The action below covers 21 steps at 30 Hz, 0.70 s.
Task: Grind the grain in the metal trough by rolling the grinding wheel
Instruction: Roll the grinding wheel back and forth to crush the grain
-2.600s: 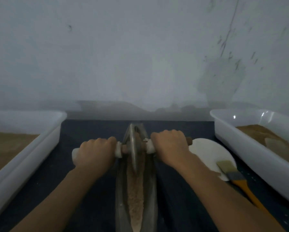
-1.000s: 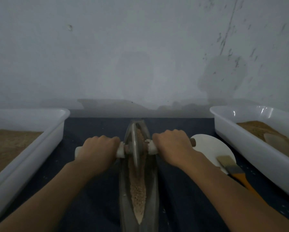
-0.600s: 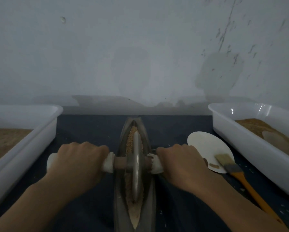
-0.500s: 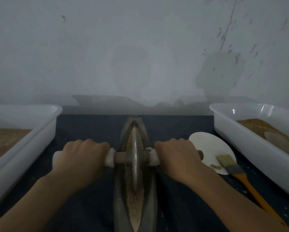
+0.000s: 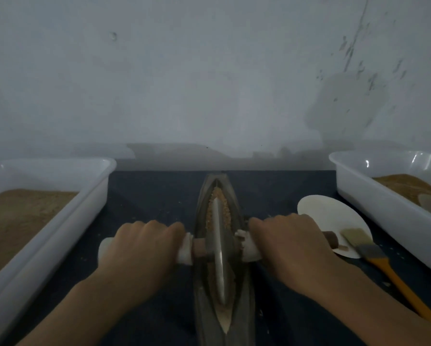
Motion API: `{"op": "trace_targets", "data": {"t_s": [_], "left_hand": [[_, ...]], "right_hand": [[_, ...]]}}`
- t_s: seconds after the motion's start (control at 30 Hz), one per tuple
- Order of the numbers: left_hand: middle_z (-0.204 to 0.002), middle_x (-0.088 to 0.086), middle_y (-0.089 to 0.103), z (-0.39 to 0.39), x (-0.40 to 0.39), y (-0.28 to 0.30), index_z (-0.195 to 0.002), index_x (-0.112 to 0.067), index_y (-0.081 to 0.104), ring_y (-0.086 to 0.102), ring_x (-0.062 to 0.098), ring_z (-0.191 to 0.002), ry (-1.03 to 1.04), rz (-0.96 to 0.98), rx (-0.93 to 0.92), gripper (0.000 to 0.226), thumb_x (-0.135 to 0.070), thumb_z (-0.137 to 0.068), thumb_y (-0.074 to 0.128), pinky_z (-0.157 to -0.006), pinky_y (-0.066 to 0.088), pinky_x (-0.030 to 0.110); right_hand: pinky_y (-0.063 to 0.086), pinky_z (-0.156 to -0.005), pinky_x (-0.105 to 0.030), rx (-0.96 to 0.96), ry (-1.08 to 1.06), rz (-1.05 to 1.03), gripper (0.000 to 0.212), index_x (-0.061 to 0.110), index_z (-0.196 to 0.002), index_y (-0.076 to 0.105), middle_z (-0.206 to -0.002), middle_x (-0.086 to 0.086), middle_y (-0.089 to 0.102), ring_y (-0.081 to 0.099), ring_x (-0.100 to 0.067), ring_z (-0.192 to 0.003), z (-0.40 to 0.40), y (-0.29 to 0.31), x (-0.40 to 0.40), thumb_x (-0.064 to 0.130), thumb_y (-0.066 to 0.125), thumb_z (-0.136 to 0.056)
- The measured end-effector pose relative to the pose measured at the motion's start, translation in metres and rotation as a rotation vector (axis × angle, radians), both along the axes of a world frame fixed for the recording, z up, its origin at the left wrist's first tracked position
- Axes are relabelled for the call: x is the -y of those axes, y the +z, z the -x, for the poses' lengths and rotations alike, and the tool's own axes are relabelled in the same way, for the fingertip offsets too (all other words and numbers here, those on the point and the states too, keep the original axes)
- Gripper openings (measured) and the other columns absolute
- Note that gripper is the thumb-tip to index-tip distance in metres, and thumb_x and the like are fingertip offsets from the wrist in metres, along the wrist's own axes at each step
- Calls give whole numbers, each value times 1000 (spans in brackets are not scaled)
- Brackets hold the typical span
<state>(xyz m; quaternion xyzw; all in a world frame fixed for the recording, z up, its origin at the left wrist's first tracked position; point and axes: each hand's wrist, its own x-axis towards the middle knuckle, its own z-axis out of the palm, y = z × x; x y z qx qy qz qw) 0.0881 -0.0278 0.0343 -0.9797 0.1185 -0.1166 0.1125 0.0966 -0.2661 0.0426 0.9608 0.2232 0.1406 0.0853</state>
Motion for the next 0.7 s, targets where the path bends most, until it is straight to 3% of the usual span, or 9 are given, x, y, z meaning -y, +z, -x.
{"op": "trace_targets", "data": {"t_s": [0.2,0.3,0.43,0.5,0.63,0.7], "left_hand": [[-62,-12,31,-28,2,-6,-72,-34,18,28,5,-52,-23,1,76,41,-42,-81,58,-54,24,28],[-62,-11,31,-57,2,-9,-75,-33,28,36,12,-56,-20,39,98,29,-39,-83,56,-56,29,30],[-64,-10,33,-77,6,-10,-75,-31,31,39,14,-58,3,90,88,27,-34,-84,56,-58,32,31],[-65,-10,34,-73,7,-8,-75,-31,32,40,15,-61,7,94,67,26,-34,-84,55,-60,33,32],[-65,-11,32,-45,8,2,-75,-33,34,37,13,-60,-48,47,17,25,-40,-82,57,-61,32,31],[-63,-11,31,-29,8,4,-73,-34,30,33,11,-56,-91,-8,39,29,-41,-80,58,-56,29,29]], "right_hand": [[28,-57,-31,53,-48,-12,16,25,-88,43,-81,6,59,47,-18,-62,-20,-7,-1,25,58,-84],[26,-56,-31,111,-62,-31,25,24,-81,35,-71,6,50,37,-19,-57,-52,-8,-7,22,59,-84],[29,-59,-34,123,-44,6,22,23,-85,40,-85,-2,62,54,-25,-69,-78,-2,-13,25,61,-84],[29,-59,-34,114,-31,11,20,23,-86,41,-85,-2,61,51,-24,-67,-74,-1,-12,24,61,-84],[30,-57,-30,44,1,-14,18,26,-89,45,-67,9,40,42,-16,-59,-41,-7,-2,31,61,-85],[26,-51,-28,-10,-3,-31,16,27,-90,46,-67,9,39,48,-16,-62,-20,-11,4,32,59,-84]]}}
